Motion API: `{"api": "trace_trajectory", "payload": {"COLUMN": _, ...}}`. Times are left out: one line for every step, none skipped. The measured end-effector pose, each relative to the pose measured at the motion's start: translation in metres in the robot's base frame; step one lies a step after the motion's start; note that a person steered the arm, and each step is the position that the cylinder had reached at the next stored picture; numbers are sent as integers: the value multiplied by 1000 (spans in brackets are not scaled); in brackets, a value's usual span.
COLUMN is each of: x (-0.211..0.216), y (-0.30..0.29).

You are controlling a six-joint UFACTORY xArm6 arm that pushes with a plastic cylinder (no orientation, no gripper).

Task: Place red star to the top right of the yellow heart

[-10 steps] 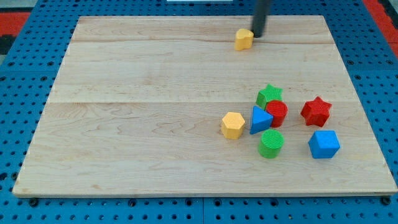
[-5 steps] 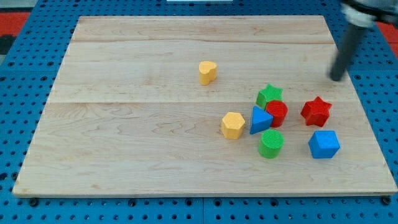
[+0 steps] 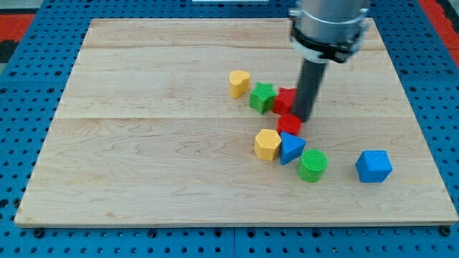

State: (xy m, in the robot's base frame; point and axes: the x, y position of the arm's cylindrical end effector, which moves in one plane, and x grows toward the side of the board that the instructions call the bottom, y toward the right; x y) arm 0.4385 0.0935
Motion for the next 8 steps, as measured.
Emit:
{"api": "trace_trajectory", "payload": {"x": -25, "y": -6}}
{"api": "trace_trajectory", "payload": {"x": -49, "y": -27}}
{"api": "trace_trajectory", "payload": {"x": -67, "y": -30}}
{"api": "trace_trajectory", "payload": {"x": -87, "y": -30}}
{"api": "trace_trajectory", "payload": {"x": -93, "y": -28}}
{"api": "trace_trajectory", "payload": {"x": -137, "y": 4}}
{"api": "trace_trajectory", "payload": {"x": -149, "y": -28}}
{"api": "trace_trajectory", "payload": {"x": -136, "y": -72}}
